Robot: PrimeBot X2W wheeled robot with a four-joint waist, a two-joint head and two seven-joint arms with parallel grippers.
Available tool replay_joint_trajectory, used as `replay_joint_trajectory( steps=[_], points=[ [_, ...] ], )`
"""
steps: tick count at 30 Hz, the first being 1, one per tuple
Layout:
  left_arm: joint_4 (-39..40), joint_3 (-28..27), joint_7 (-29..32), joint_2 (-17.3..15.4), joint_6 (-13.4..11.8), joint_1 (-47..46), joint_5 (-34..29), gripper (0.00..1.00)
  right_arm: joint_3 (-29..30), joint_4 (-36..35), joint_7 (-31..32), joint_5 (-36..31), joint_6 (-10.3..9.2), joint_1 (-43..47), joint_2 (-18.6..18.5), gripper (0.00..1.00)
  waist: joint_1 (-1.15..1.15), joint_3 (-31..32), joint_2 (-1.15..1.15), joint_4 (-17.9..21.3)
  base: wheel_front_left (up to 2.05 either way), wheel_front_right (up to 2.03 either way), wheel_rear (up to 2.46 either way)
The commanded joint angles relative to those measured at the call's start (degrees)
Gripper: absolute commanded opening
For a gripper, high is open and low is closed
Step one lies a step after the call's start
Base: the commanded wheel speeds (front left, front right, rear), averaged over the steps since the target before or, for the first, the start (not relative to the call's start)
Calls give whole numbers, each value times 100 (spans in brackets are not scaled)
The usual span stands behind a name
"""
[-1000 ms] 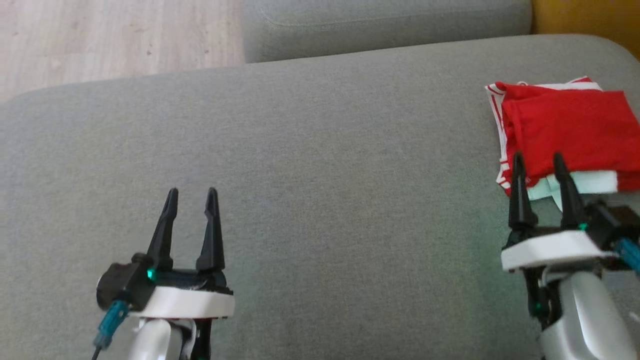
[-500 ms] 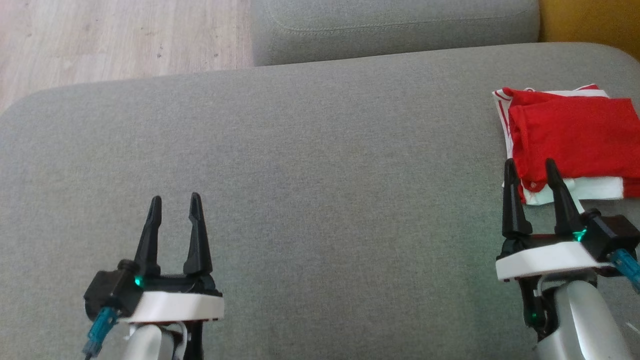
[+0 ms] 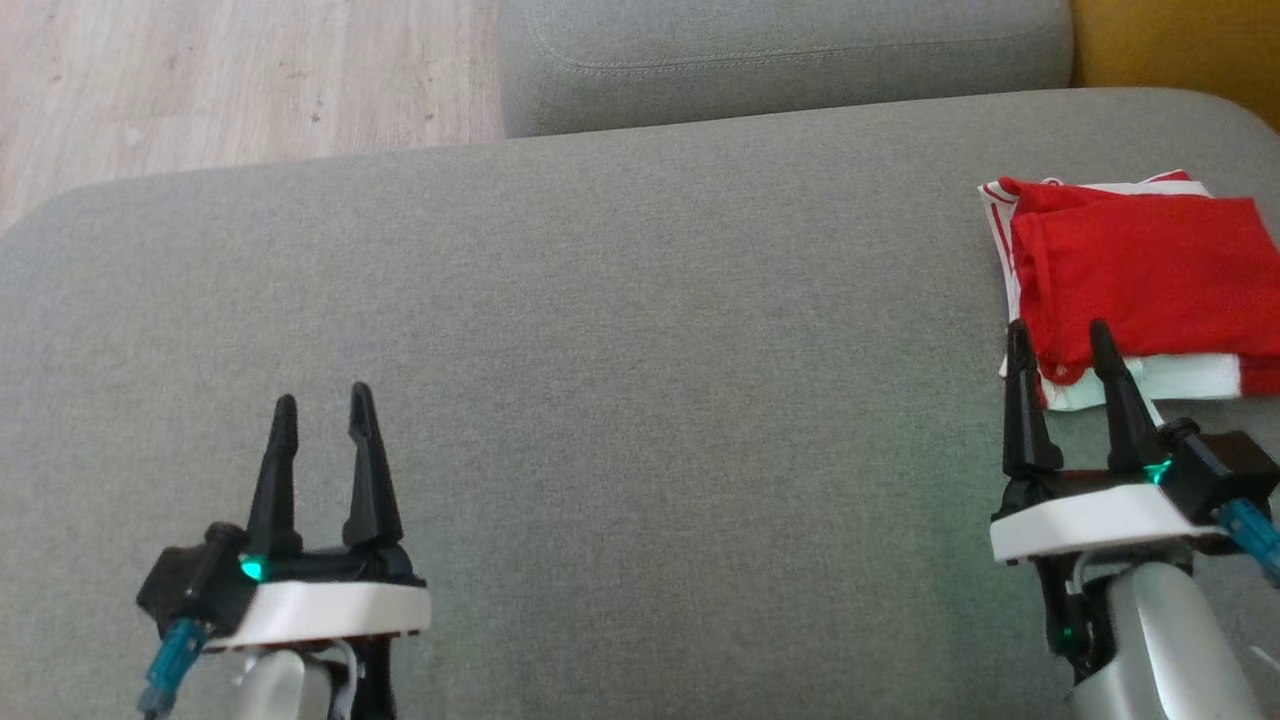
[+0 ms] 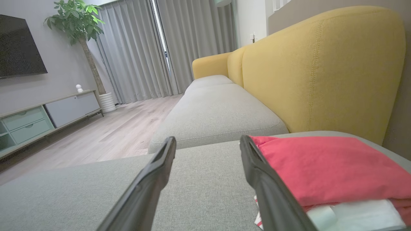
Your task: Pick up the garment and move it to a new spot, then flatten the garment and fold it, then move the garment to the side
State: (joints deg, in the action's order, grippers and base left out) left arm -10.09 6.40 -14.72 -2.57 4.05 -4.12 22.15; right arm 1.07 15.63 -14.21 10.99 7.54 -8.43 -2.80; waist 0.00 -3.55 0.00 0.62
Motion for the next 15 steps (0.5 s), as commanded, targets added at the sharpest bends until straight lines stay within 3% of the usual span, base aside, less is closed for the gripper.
replay_joint_trajectory(
  steps=[1,2,5,15],
  points=[
    [205,-244,-28,-31,-16,-97,28,100,-138,-152,-78,-44,-5,-122,-9,100,0,3,0,0,0,0,0],
    [-25,-38,1,1,0,-1,28,0,-6,31,2,4,0,0,3,0,0,3,0,0,0,0,0],
    [-308,-29,5,9,1,92,38,0,-28,300,14,13,0,114,13,0,0,5,0,0,0,0,0],
    [-319,-133,185,0,31,65,659,0,28,265,201,727,0,119,11,0,0,34,0,-6,0,0,0]
  ],
)
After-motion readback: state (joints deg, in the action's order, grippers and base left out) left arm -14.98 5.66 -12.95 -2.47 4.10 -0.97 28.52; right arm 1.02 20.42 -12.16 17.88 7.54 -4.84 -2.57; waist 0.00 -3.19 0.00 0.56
